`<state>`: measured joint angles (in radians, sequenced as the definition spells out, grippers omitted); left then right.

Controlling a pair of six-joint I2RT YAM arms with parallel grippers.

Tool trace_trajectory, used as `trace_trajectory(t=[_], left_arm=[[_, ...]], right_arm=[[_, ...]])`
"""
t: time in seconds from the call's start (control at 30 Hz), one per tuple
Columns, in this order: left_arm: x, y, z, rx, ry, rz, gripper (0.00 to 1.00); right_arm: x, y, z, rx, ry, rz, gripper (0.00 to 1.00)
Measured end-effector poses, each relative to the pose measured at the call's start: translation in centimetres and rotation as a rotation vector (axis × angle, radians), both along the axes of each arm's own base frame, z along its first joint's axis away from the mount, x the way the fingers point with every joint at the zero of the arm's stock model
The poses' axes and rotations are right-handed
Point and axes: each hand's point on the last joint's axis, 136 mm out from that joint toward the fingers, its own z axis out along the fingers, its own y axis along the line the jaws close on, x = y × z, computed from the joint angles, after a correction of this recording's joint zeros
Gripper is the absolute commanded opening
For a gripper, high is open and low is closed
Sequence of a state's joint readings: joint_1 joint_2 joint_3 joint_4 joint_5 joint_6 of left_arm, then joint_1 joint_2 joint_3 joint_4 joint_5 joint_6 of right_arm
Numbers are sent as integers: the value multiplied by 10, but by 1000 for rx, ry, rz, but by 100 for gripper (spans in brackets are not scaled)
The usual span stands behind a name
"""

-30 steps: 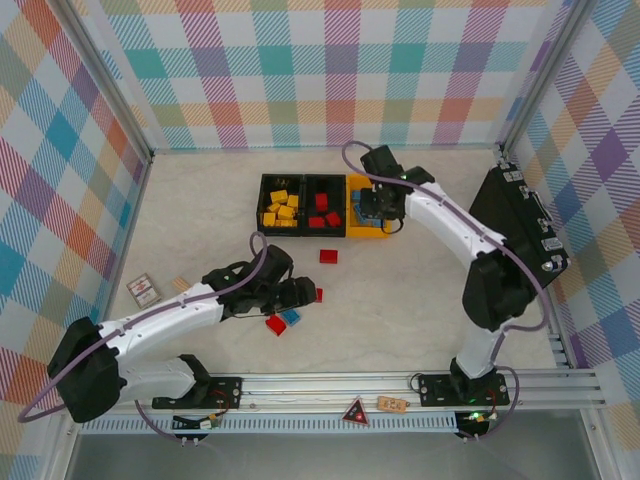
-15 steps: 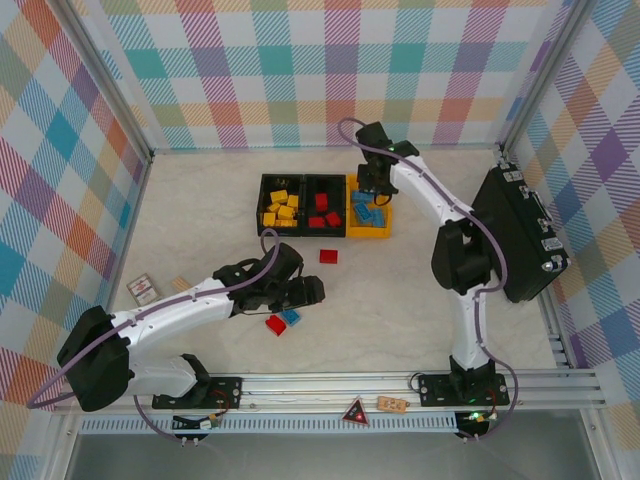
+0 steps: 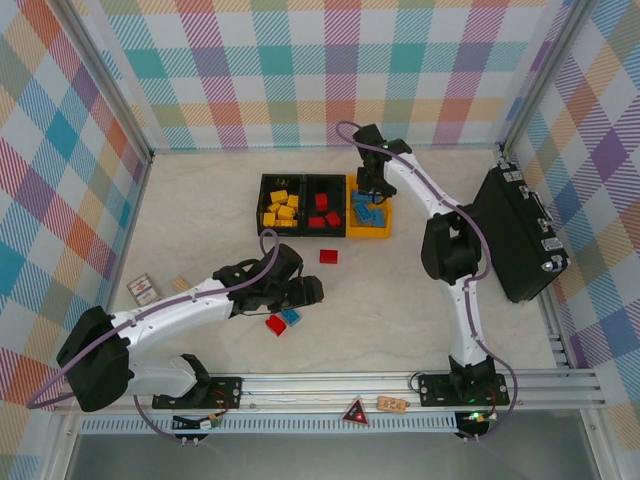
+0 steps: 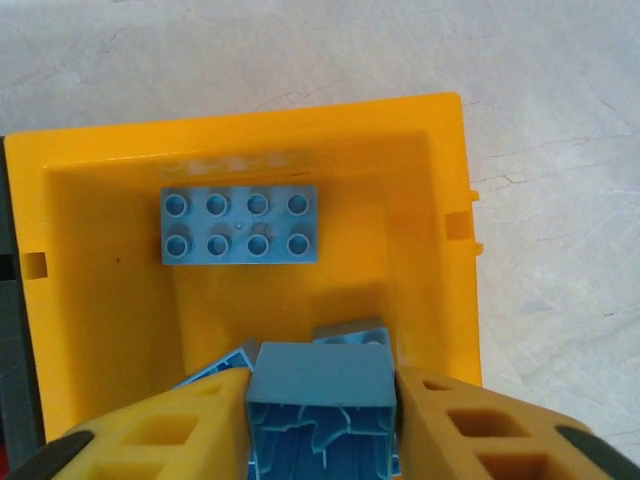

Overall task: Sort the legos into containers by color
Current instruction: Place the lego in the container.

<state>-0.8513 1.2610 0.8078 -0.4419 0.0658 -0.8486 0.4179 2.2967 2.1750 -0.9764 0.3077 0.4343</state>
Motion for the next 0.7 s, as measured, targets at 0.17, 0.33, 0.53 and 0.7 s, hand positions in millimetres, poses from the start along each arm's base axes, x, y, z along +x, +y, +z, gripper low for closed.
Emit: trace_trajectory(t=[0.17,0.33,0.53,0.7], left_arm=[[1,1,0,3,-4,3,74],[0,2,1,9,-10,5,74],[-2,17,-1,65,-12,31,74],[-4,28,-6,118,-4,45,72]], right_arm=[[1,-1,5,-5,-6,-1,57],[-8,-3,10,-4,-4,3,57],[-60,-9,54,67,-53,37,59],[-108,-10,93,176,-148,73,62]])
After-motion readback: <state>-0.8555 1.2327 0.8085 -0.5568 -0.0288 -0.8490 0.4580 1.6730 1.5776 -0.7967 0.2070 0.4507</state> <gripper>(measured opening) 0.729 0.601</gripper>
